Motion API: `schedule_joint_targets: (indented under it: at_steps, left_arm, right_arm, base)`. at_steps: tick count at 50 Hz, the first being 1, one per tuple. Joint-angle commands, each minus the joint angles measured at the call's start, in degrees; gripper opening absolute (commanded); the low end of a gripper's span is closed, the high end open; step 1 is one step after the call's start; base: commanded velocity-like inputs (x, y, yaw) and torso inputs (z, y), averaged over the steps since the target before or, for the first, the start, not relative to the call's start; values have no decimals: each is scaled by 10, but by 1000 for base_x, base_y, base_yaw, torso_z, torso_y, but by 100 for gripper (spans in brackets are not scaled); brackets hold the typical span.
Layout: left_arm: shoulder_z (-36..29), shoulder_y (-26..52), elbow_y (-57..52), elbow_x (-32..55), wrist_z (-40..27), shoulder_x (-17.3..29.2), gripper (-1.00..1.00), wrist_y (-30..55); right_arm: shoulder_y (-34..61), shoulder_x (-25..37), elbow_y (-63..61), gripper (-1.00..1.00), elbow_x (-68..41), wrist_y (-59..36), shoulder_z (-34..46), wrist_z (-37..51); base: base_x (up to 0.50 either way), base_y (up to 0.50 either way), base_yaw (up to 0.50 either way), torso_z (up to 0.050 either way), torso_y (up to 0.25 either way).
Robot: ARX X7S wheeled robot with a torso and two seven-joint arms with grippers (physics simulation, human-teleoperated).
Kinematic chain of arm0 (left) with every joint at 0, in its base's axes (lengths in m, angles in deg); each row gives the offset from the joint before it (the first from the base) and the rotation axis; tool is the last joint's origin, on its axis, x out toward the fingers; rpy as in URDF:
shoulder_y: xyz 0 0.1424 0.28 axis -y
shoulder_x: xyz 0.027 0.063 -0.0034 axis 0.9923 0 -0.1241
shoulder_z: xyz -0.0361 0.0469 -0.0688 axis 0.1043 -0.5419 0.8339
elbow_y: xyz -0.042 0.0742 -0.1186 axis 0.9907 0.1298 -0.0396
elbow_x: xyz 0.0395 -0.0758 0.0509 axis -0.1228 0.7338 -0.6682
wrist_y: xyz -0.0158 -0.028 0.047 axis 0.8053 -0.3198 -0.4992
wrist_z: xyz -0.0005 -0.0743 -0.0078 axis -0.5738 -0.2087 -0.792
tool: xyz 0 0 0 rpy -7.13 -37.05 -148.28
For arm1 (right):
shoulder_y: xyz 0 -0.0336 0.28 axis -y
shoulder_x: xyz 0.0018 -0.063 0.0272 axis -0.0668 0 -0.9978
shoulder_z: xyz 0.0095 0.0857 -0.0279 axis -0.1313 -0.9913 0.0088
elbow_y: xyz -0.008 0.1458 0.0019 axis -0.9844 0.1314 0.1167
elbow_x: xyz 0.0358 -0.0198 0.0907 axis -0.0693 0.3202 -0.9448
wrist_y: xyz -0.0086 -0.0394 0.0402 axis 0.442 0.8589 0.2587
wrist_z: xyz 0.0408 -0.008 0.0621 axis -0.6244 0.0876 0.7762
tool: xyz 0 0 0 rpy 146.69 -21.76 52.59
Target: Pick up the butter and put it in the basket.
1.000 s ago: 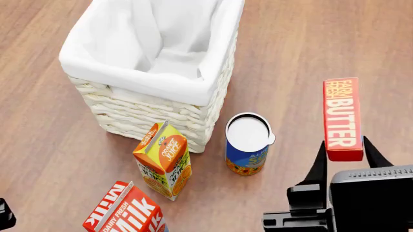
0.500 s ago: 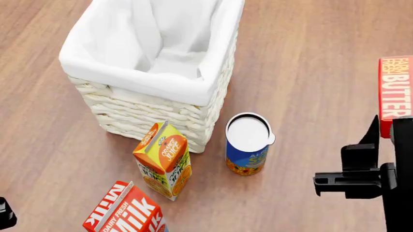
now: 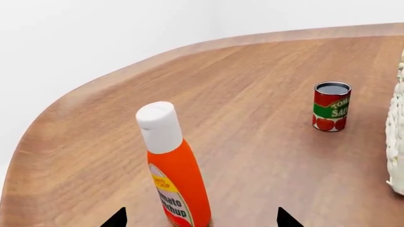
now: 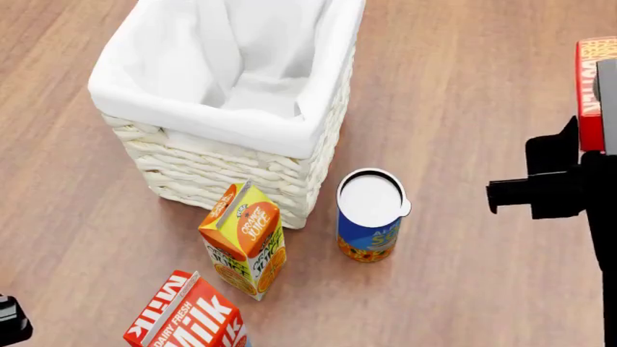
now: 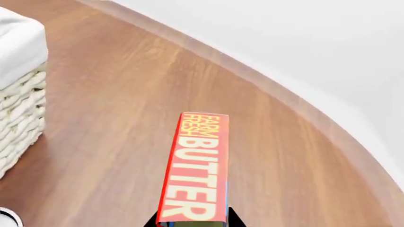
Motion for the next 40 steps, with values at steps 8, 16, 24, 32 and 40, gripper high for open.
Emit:
schedule_joint_targets:
  at_steps: [8,16,24,32,40]
  left_arm:
    - [25,0,-14,29,25,-14,100,34]
    - [25,-2,-18,32,23,-13,100,37]
    - [23,-8,-25,31,21,-12,100,37]
    - [23,-6,-23,31,20,-11,100,36]
    - [21,-3,-23,32,19,-10,100,37]
  right_arm:
    - [145,-84,173,-100,53,-72,15,-71]
    - [188,-111,236,-100,75,-90,40,-95]
    - [234,-146,274,-100,81,-110,57,-108]
    - [283,-187,316,-100,107,-112,90,-148]
    - [322,-233,381,-100,149,-80,126,-206]
  base:
    - [0,0,0,0,1]
    - [0,0,0,1,1]
    - [0,0,0,0,1]
    - [0,0,0,1,1]
    - [0,0,0,0,3]
